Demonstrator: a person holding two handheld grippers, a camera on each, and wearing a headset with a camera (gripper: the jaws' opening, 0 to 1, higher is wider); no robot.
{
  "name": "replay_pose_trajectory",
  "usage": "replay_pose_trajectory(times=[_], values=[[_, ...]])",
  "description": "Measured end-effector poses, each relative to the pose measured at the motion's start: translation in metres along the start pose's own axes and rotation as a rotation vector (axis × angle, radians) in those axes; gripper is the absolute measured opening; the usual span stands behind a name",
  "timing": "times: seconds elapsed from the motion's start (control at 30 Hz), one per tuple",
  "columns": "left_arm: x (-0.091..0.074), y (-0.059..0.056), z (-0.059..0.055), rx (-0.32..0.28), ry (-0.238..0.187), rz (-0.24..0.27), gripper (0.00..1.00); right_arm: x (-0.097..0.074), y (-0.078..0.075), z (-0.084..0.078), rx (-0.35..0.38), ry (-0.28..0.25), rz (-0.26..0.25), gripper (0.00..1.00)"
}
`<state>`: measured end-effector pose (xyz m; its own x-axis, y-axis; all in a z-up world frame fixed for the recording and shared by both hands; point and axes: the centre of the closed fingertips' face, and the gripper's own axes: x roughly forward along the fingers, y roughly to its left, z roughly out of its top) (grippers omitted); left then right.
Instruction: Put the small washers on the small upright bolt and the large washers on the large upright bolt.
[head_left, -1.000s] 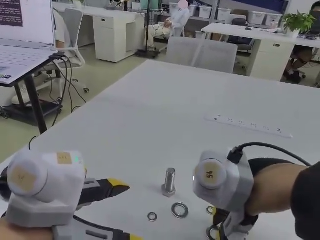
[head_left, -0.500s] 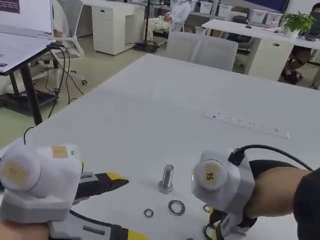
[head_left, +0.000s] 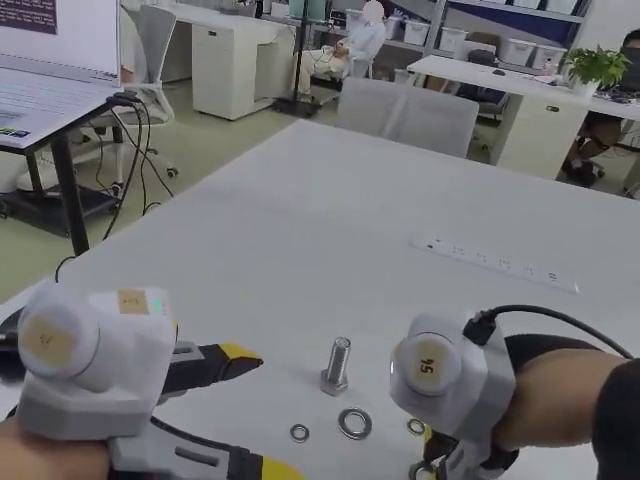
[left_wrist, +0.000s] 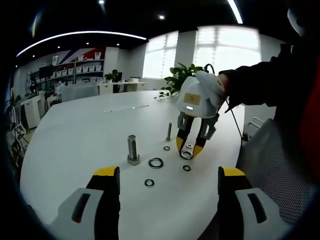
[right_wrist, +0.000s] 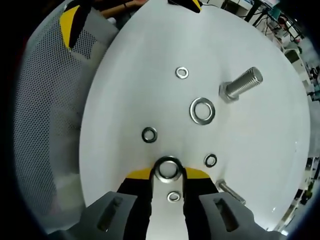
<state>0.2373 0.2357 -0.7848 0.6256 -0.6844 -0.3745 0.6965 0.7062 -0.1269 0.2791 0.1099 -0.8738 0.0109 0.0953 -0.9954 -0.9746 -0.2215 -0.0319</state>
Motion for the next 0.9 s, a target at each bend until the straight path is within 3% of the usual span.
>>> replay_pose_trajectory(times=[0.13, 0.23, 0.57, 0.9], values=[[0.000, 0.001, 0.001, 0.001, -0.004, 0.004, 0.80, -0.003, 0.000, -0.003, -0.005, 0.005, -0.006, 0.23], [0.000, 0.002, 0.002, -0.002, -0.008, 0.004, 0.80, -0.011, -0.003, 0.003, 0.009, -0.026, -0.010, 0.23], [0.001, 0.005, 0.000, -0.012, -0.017, 0.011, 0.80, -0.027, -0.011, 0.009, 0.020, -0.059, -0.043, 0.23], [0.003, 0.008, -0.001, -0.015, -0.024, 0.019, 0.80, -0.054, -0.021, 0.021, 0.024, -0.108, -0.094, 0.23]])
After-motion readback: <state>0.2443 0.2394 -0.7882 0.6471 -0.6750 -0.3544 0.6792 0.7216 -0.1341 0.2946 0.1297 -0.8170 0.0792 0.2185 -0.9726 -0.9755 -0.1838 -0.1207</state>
